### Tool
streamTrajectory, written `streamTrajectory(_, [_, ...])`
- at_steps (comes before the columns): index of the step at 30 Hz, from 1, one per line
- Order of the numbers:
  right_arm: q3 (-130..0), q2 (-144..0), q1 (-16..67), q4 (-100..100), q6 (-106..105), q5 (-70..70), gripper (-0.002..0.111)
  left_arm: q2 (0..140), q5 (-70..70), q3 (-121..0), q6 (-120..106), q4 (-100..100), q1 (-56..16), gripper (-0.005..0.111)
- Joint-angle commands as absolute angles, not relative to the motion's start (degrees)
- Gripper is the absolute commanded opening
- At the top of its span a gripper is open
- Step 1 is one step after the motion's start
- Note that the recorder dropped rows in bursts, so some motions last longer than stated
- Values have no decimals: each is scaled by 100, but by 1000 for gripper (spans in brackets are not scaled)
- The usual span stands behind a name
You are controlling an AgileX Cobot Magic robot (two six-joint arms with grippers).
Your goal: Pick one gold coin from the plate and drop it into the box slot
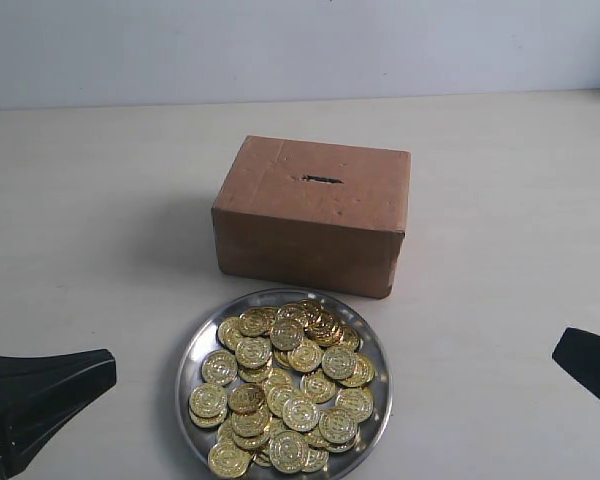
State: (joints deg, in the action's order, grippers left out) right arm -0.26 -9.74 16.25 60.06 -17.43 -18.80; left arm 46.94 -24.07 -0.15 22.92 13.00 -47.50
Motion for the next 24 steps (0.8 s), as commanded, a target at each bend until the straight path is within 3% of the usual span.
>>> streamTrajectory(1, [0,-946,1598,6095,-1588,-1919,0,4664,-2411,0,2265,1300,-4723,0])
streamTrajectory(9, [0,-876,1959,6095,-1588,-1879,0,4404,-2330,0,2265,1312,-4693,0])
streamTrajectory(13, [0,-270,2031,6095,-1588,-1875,0,3752,-2318,0,2251,1749,-4129,0])
streamTrajectory(18, [0,0,1765,6134,-1588,-1848,0,2899,-2302,0,2251,1758,-3062,0])
streamTrajectory(21, [0,0,1131,6109,-1588,-1848,0,1944,-2270,0,2251,1758,-1691,0])
streamTrajectory(24, [0,0,583,6109,-1588,-1848,0,1227,-2270,0,2251,1758,-829,0])
